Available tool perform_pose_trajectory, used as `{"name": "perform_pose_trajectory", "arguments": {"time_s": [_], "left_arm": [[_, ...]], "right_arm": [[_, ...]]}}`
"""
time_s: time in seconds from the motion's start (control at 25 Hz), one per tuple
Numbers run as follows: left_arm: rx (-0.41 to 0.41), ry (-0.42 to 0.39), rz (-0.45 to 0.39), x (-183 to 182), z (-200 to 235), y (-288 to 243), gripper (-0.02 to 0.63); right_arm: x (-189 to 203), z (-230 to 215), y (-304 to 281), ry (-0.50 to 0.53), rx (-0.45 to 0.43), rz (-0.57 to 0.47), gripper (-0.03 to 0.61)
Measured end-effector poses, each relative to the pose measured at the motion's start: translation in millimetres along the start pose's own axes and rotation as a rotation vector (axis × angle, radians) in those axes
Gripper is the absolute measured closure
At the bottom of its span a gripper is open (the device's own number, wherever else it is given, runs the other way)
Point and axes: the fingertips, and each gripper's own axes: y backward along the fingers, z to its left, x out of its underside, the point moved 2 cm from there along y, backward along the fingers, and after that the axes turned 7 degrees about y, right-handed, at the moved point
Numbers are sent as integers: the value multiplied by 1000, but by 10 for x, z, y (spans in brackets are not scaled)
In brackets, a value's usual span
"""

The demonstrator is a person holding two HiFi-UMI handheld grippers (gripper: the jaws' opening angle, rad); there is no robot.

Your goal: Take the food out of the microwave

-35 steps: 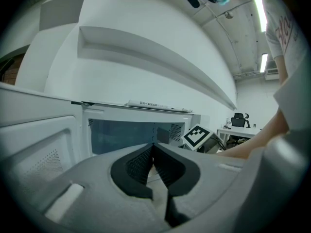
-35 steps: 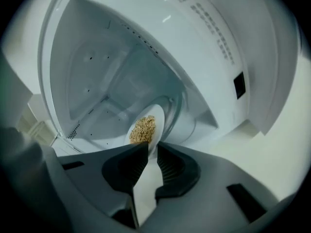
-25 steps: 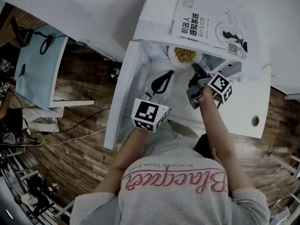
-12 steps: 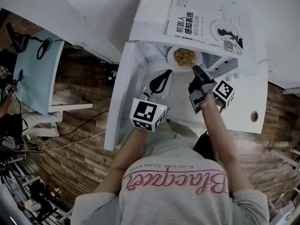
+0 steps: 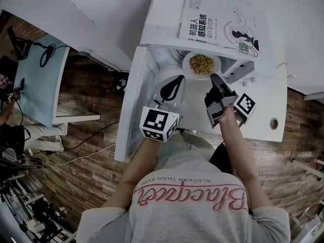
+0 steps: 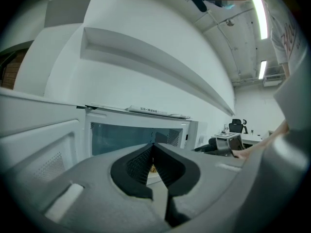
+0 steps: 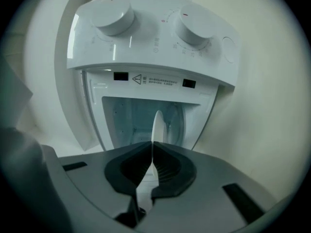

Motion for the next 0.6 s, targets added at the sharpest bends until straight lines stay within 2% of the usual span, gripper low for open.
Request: {"name": "perform_pose_trajectory", "arguments": {"time_s": [0.32,0.6], "left_arm": [[6,8,-46,-165,-33,105,607],[7,23,-83,-265,-59,224,607]], "right_arm": [[102,410,255,0,-72,11,558],[221,590,508,-7,-108,-1,558]]}}
